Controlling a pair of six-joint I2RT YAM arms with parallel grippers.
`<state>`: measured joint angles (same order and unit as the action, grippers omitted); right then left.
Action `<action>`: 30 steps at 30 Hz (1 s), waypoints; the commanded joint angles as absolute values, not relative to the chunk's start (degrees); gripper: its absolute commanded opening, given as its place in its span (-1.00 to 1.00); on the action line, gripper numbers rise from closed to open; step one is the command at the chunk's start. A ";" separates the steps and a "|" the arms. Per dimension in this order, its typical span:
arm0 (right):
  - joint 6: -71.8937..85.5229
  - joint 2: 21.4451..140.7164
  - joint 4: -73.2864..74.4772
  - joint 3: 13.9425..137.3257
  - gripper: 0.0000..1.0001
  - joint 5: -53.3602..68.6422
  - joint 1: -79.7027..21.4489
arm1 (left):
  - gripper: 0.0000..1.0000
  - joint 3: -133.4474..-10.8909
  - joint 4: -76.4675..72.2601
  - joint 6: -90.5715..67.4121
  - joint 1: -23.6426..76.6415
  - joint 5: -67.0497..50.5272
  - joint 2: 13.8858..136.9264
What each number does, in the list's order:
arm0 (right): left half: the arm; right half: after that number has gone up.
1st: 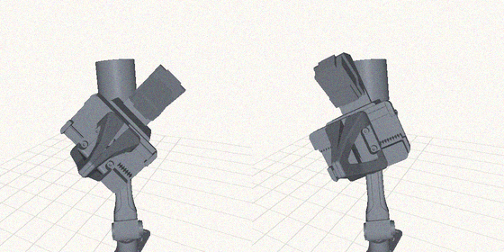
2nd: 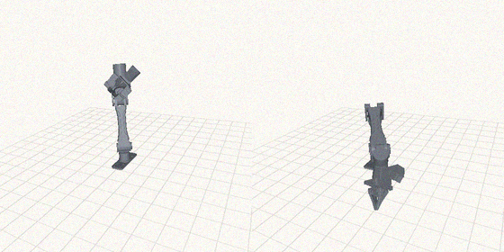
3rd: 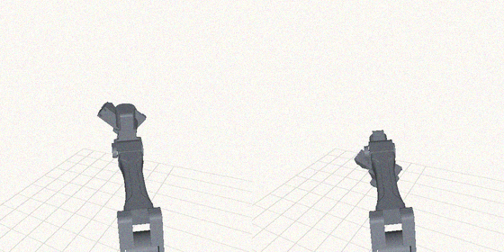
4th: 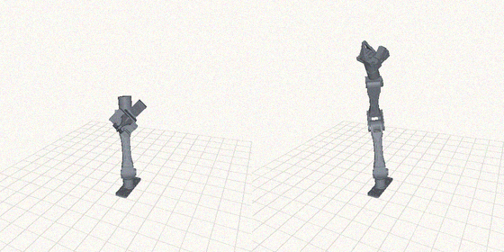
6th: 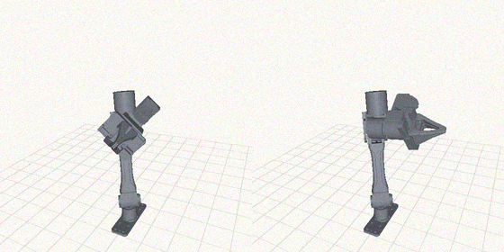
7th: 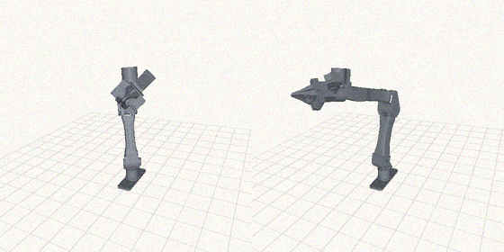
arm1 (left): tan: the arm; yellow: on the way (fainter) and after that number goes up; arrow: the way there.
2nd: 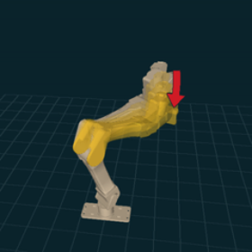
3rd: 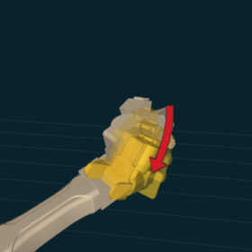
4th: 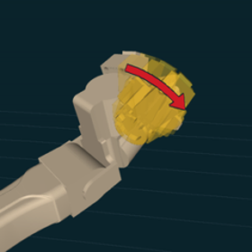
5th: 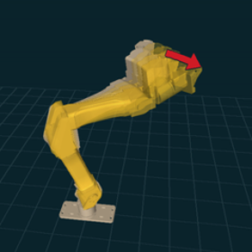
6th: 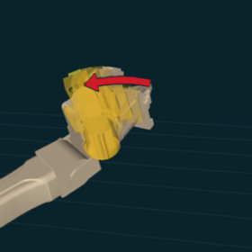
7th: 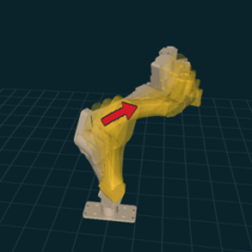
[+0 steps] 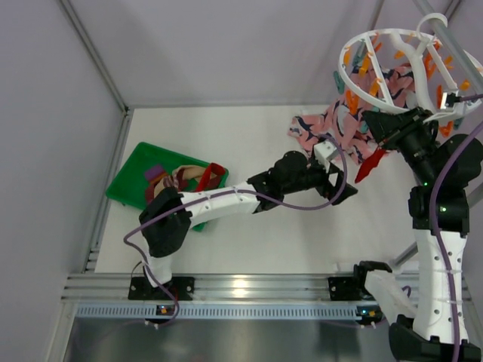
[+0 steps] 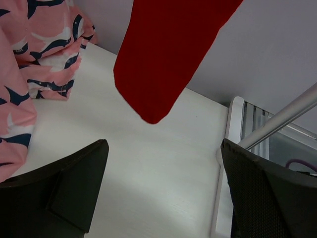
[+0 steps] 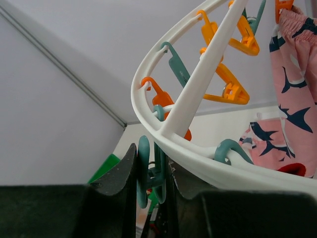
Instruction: Remove the socks clipped to the hanger
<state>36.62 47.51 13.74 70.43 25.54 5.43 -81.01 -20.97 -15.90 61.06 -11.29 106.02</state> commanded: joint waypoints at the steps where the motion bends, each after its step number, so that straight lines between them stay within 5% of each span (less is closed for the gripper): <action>1: 36.13 46.58 17.22 72.68 -1.00 28.65 5.98 | 0.97 -86.83 -26.02 -15.56 61.61 -10.20 108.71; 10: 35.68 46.23 17.93 72.86 -1.00 28.74 5.98 | 0.96 -94.65 -26.02 -13.27 64.86 -1.76 116.62; 19: 34.19 45.70 20.13 73.74 -1.00 28.30 5.98 | 0.95 -106.87 -25.93 -16.44 64.86 -6.50 127.97; 20: 34.10 45.70 20.30 73.74 -0.99 28.39 5.98 | 0.80 -107.05 -25.93 -16.44 64.78 -5.89 128.06; 22: 33.84 45.44 20.74 73.39 -0.92 28.39 5.98 | -0.07 -106.88 -25.93 -16.35 64.69 -6.06 127.53; 23: 33.75 45.35 20.74 73.21 -0.77 28.48 5.98 | -0.36 -106.27 -25.93 -17.04 64.17 -6.33 126.57; 24: 33.66 45.18 21.00 73.13 -0.67 28.48 5.98 | -0.99 -105.91 -25.84 -17.49 63.99 -6.76 126.13; 30: 33.05 46.05 24.86 73.82 0.77 29.00 5.98 | -1.00 -101.08 -25.84 -18.81 63.37 -6.77 119.80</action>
